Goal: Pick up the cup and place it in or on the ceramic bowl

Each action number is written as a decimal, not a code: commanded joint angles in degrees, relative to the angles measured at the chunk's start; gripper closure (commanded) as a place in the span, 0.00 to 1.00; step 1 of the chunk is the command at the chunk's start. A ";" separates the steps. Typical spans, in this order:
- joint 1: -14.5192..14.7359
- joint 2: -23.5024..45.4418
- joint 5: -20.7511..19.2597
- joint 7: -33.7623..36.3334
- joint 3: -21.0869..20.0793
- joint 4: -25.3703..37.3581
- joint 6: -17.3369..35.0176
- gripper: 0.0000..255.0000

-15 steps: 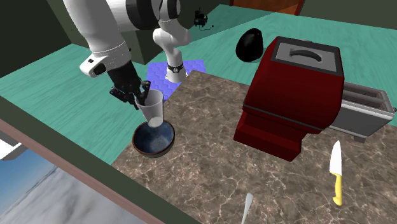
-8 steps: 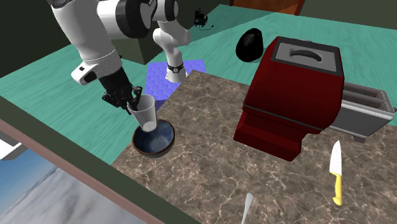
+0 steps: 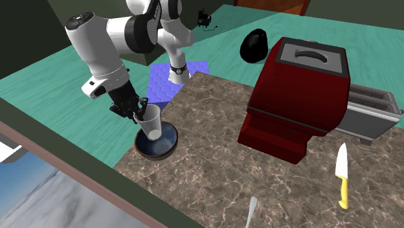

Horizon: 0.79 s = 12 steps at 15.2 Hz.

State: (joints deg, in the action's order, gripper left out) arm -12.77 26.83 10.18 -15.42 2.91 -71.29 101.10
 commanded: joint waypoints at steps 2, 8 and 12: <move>0.04 -0.32 0.08 -0.40 0.01 -2.60 2.31 1.00; 0.14 -0.30 0.24 -0.95 -0.03 -6.28 5.97 1.00; 0.14 -0.30 0.24 -0.95 -0.03 -6.27 5.96 1.00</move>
State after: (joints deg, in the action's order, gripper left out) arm -12.63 26.52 10.42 -16.36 2.88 -77.58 107.04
